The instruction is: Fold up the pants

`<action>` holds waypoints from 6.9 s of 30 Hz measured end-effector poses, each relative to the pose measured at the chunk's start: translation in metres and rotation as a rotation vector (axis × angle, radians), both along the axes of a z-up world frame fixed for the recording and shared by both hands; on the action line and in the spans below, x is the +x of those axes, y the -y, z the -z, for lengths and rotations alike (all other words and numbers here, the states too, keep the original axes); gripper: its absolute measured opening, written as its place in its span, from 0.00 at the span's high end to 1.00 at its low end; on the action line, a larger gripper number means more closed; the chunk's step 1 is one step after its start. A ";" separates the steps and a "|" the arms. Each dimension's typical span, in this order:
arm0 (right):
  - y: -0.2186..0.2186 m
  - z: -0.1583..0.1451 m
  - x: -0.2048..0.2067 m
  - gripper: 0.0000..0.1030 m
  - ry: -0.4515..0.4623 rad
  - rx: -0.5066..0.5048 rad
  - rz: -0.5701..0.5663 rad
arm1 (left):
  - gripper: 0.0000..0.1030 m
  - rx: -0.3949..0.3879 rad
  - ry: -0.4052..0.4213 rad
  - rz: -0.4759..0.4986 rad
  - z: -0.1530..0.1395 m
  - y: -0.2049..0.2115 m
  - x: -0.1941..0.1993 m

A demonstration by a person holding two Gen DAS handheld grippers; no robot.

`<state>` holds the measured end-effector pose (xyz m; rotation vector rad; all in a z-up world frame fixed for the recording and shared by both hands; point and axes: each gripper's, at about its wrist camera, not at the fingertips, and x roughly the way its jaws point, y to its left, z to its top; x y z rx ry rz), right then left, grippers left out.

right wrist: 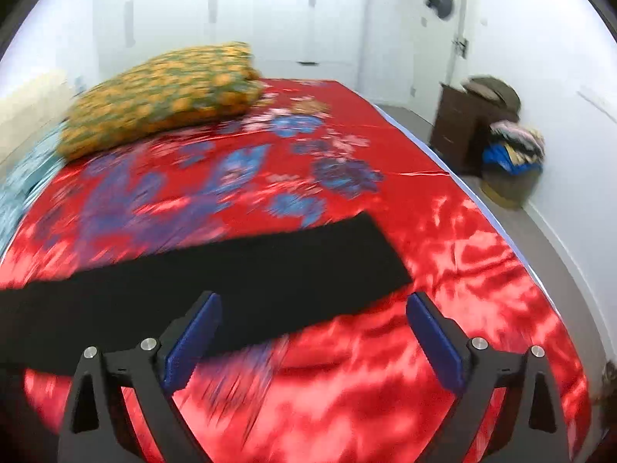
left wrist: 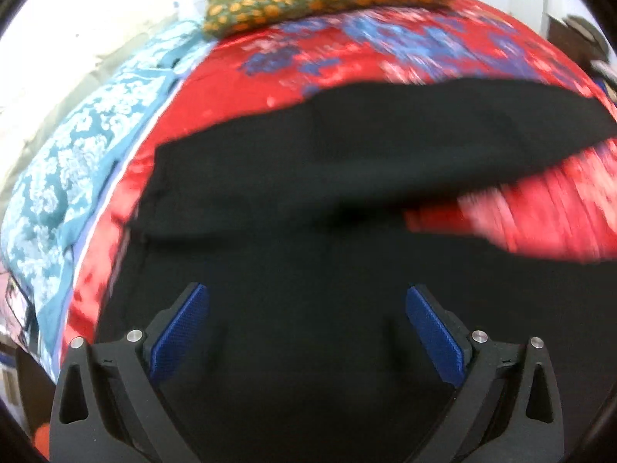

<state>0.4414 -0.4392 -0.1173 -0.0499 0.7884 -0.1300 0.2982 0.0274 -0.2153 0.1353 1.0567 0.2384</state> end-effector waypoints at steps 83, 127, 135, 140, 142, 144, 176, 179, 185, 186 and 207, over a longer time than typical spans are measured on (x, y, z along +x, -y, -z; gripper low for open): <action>-0.160 0.152 -0.074 0.00 -0.235 0.061 0.078 | 0.00 -0.084 0.190 -0.013 0.042 -0.055 0.079; -0.160 0.151 -0.071 0.00 -0.241 0.051 0.078 | 0.00 -0.115 0.188 -0.016 0.042 -0.055 0.082; -0.161 0.151 -0.070 0.00 -0.241 0.051 0.078 | 0.00 -0.115 0.187 -0.016 0.042 -0.055 0.082; -0.161 0.151 -0.070 0.00 -0.241 0.051 0.078 | 0.00 -0.115 0.188 -0.016 0.043 -0.055 0.082; -0.161 0.151 -0.070 0.00 -0.242 0.051 0.078 | 0.00 -0.115 0.188 -0.016 0.042 -0.055 0.082; -0.160 0.151 -0.071 0.00 -0.241 0.051 0.078 | 0.00 -0.115 0.187 -0.016 0.042 -0.055 0.082; -0.161 0.151 -0.070 0.00 -0.241 0.051 0.078 | 0.00 -0.115 0.189 -0.016 0.043 -0.055 0.082; -0.162 0.151 -0.069 0.00 -0.241 0.051 0.078 | 0.00 -0.108 0.186 -0.016 0.043 -0.054 0.083; -0.157 0.150 -0.072 0.00 -0.247 0.053 0.078 | 0.00 -0.112 0.186 -0.017 0.042 -0.054 0.084; -0.157 0.150 -0.070 0.00 -0.254 0.043 0.078 | 0.00 -0.113 0.187 -0.017 0.042 -0.054 0.084; 0.110 0.045 0.102 0.01 -0.301 0.271 -0.060 | 0.00 -0.062 0.123 0.039 0.052 -0.028 0.064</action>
